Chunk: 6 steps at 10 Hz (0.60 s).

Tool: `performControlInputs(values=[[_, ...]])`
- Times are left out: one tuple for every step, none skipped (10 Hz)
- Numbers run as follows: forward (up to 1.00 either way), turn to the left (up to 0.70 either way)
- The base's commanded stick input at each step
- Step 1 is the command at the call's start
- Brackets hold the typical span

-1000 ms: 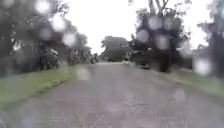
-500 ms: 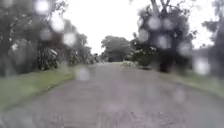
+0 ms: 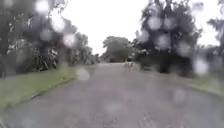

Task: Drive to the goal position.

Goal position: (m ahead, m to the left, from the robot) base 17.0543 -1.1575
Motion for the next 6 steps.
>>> performControlInputs(values=[[1.00, 0.00], [1.00, 0.00], [1.00, 0.00], [1.00, 0.00], [1.00, 0.00], [1.00, 0.00]])
